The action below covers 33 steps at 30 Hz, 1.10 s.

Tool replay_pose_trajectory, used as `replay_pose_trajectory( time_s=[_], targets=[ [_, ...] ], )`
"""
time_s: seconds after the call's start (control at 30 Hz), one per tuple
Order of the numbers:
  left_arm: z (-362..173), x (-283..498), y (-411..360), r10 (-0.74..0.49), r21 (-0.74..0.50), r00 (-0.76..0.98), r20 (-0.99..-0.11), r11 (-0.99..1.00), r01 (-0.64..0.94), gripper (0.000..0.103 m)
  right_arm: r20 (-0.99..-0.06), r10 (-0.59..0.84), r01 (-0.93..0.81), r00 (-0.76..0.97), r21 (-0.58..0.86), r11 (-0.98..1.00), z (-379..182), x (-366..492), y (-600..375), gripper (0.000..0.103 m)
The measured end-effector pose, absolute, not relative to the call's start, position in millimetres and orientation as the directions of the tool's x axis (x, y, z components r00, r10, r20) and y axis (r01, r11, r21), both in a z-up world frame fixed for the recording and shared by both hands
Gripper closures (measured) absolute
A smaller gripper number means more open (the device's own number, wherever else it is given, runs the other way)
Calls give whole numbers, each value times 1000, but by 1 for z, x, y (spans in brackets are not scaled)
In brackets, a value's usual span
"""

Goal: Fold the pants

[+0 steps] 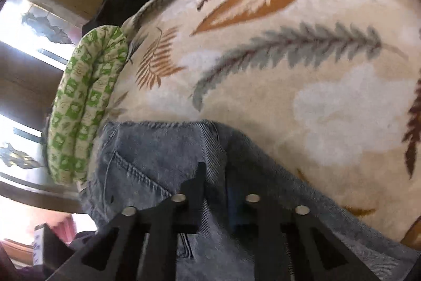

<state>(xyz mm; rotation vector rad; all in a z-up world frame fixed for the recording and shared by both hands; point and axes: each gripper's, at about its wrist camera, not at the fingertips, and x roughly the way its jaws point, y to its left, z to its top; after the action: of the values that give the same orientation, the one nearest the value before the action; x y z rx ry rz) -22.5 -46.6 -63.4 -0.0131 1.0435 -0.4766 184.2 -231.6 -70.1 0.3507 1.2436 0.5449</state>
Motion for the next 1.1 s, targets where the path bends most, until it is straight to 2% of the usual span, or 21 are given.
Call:
replay_pose_trajectory(
  time_s=[0.13,0.3,0.43,0.57,0.7,0.77,0.8,0.83,0.9,1.1],
  targets=[
    [-63,-25,-48,-379,-221,415,-827,898,380,48,-836,457,-196,304,415,888,-59,187,-221,96],
    [-60,-25,-44,-394,-245,409,-823,896,371,48,-894,353,-178,275,314,933,-75,192,-210,97],
    [-57,-28,-44,-391,-236,413,-823,895,378,48,-897,271,-156,349,230,961,-74,192,-204,97],
    [-57,-29,-43,-385,-228,412,-826,896,381,48,-888,297,-128,352,269,955,-70,190,-209,97],
    [-58,-29,-43,-380,-224,414,-827,899,377,48,-833,349,-83,430,348,934,-42,166,-226,93],
    [-58,-29,-45,-370,-210,420,-829,901,380,48,-799,369,-63,476,387,920,-24,144,-242,84],
    [-58,-29,-46,-366,-203,424,-828,902,382,48,-788,365,-57,496,390,919,-18,133,-249,68],
    [-58,-30,-47,-363,-197,427,-828,902,384,48,-777,358,-48,517,391,919,-11,118,-259,46],
    [-58,-31,-47,-360,-190,433,-827,902,387,47,-753,324,-16,572,384,923,3,84,-277,29],
    [-56,-35,-51,-346,-143,484,-804,902,408,47,-648,314,132,694,543,829,6,-35,-359,29]
  ],
)
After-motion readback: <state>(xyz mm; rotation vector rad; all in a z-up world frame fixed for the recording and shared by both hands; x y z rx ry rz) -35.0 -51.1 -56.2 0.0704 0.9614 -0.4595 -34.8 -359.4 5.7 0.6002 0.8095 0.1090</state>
